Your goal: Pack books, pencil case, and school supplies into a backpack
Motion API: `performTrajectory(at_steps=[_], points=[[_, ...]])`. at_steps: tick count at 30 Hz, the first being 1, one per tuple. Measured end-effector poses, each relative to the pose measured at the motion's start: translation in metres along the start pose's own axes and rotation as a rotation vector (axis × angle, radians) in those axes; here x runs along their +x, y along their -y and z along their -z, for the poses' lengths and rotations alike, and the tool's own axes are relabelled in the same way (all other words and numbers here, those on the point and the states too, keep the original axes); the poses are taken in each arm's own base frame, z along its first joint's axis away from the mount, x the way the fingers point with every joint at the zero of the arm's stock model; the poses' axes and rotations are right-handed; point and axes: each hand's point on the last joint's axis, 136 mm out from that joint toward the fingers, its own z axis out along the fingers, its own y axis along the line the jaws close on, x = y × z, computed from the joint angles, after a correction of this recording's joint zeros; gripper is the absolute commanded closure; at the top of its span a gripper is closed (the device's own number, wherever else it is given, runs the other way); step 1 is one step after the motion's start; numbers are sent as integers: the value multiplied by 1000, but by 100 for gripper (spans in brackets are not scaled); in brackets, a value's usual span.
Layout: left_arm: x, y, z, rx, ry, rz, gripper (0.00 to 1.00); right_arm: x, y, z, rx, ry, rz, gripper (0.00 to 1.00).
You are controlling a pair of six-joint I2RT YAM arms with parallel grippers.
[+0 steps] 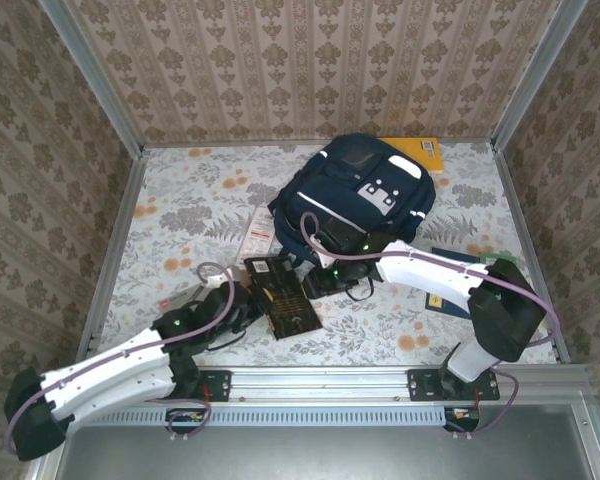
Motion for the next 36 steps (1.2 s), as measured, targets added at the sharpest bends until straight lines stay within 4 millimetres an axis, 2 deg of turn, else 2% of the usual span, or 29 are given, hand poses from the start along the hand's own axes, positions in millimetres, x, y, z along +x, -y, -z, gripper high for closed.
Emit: performTrajectory(at_steps=[3,6,9,11,14,17,23,27,29,30,32,35,36], points=[[-15,-4,11,-10,41,13,100,-26,-7,20,31,72,56,50],[-31,-4,21,-21,79,26,100,-52,-5,37,84,132,93,50],[-43,-2,27,-30,103,31,100,-81,8,47,143,188,93,52],[-51,3,33,-30,111,26,100,-100,25,49,192,209,86,55],[-60,13,39,-18,120,19,100,-124,51,39,275,211,97,61],[-68,20,43,-5,124,15,100,-140,74,19,363,185,136,59],[-74,20,43,-11,108,14,100,-152,108,-18,485,108,210,52],[-75,15,41,-29,89,20,100,-160,123,-24,520,85,227,45],[-76,14,41,-34,78,28,100,-162,128,-29,525,74,235,44],[-77,14,41,-31,75,31,100,-162,129,-31,527,68,236,46],[-80,18,43,-22,70,32,100,-161,132,-37,532,53,238,58],[-85,23,45,-7,66,37,100,-157,132,-47,532,30,249,92],[-86,24,45,-4,62,38,100,-157,132,-47,534,28,254,99]])
